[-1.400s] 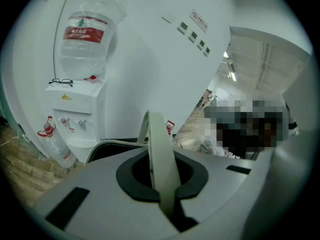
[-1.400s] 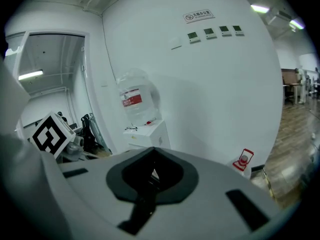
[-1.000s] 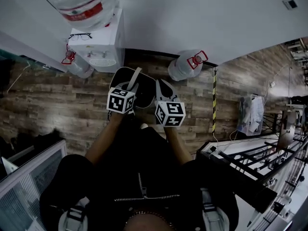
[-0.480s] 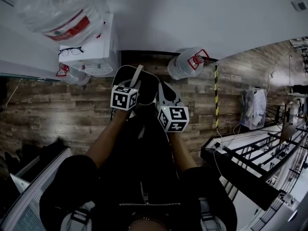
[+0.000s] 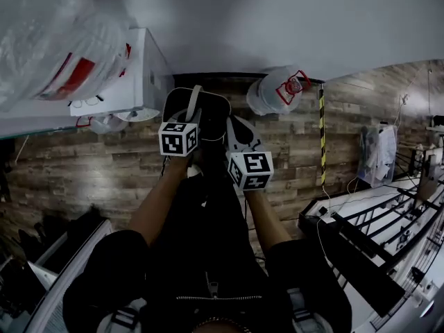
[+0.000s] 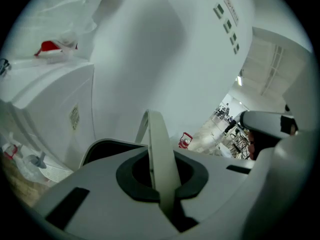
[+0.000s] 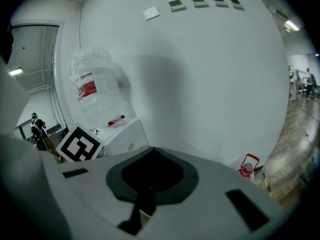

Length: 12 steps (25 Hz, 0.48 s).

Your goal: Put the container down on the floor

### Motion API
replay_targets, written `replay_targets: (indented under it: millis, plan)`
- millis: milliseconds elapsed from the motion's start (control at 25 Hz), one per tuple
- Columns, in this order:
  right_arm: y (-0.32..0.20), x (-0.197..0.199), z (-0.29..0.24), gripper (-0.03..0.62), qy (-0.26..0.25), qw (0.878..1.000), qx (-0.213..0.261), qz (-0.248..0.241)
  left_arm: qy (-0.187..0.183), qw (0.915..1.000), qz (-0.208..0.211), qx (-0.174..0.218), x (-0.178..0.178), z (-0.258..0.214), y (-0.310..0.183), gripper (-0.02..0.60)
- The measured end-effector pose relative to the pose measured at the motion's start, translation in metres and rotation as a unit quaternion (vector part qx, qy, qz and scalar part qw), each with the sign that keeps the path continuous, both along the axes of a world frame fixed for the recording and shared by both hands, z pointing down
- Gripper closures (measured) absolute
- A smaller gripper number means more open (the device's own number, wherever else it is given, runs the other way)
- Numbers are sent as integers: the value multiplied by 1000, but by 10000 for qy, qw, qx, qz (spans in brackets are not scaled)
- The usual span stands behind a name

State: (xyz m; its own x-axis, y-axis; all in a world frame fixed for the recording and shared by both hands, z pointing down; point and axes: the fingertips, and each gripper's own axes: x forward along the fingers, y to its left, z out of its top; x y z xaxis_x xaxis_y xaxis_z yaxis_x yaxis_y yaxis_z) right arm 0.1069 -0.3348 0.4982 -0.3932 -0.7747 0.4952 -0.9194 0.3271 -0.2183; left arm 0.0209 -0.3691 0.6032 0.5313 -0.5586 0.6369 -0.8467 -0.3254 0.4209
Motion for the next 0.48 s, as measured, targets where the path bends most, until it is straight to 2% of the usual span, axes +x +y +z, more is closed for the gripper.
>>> replay_targets:
  millis: [480]
  plan:
    - [-64, 15, 94, 583, -248, 9983, -506, -132, -253, 9963, -727, -380, -13, 132, -73, 568]
